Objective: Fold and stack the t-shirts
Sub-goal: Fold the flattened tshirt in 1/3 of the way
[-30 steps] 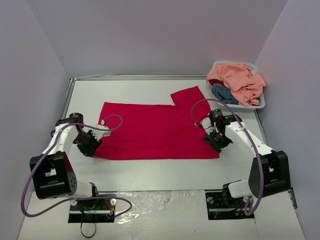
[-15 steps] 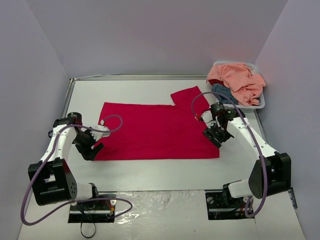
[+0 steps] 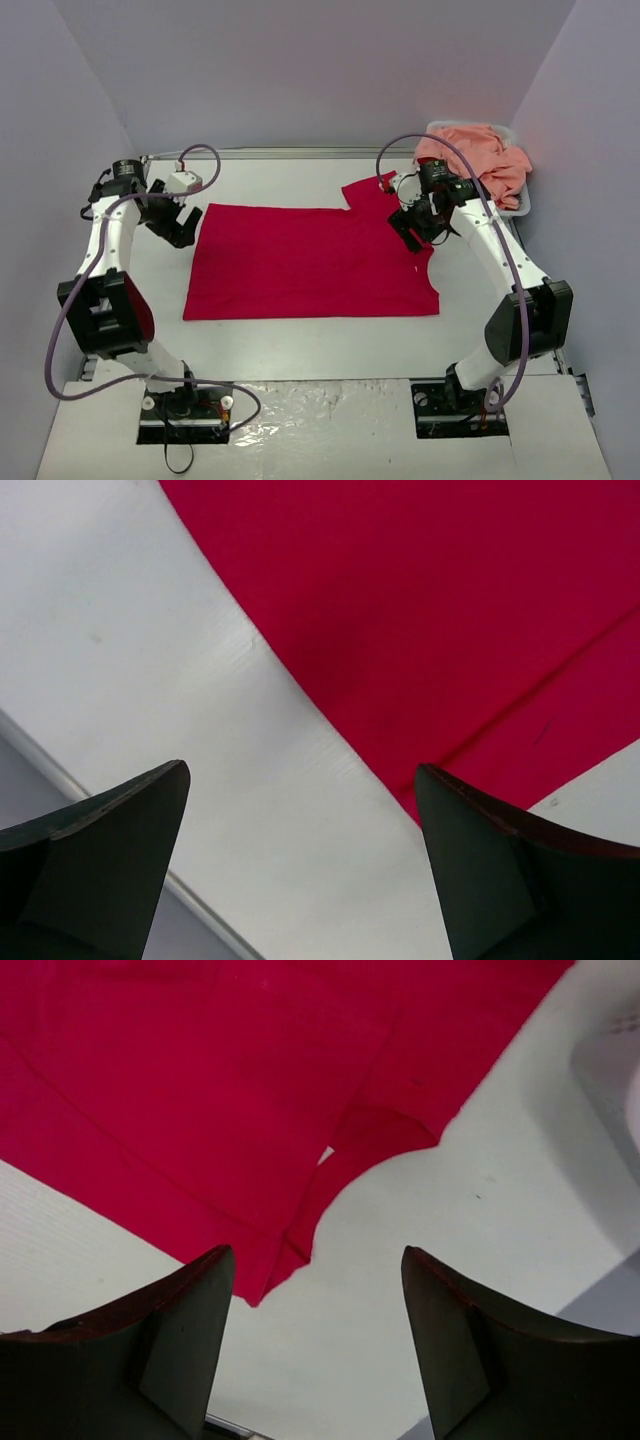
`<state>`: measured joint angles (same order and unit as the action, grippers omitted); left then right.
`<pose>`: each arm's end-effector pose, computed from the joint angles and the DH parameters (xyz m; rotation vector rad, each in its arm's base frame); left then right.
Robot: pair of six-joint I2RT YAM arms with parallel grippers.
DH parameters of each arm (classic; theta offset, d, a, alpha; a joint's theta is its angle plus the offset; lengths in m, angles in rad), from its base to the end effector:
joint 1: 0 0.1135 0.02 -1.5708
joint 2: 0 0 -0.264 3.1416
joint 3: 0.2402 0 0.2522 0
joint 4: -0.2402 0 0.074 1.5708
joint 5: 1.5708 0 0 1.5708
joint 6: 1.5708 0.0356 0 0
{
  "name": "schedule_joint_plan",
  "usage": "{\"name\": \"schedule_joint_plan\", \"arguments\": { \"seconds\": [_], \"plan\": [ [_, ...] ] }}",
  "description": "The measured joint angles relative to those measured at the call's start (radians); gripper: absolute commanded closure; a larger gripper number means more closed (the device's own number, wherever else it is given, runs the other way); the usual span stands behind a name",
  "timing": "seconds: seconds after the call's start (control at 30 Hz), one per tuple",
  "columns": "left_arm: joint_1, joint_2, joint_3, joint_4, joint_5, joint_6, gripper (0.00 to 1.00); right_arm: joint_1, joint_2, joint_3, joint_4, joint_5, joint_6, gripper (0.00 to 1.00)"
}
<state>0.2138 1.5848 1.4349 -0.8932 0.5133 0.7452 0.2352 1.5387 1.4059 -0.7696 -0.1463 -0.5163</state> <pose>0.3240 0.0525 0.3095 0.8057 2.3034 -0.2634 0.3197 0.0819 0.3187 -0.9609 2.2653 0.0588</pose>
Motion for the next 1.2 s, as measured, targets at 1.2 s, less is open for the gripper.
{"name": "schedule_joint_plan", "arguments": {
  "seconds": [1.2],
  "plan": [
    [0.015, 0.937, 0.982, -0.196, 0.293, -0.253, 0.26, -0.008, 0.373, 0.015, 0.029, -0.212, -0.058, 0.44]
  ]
}}
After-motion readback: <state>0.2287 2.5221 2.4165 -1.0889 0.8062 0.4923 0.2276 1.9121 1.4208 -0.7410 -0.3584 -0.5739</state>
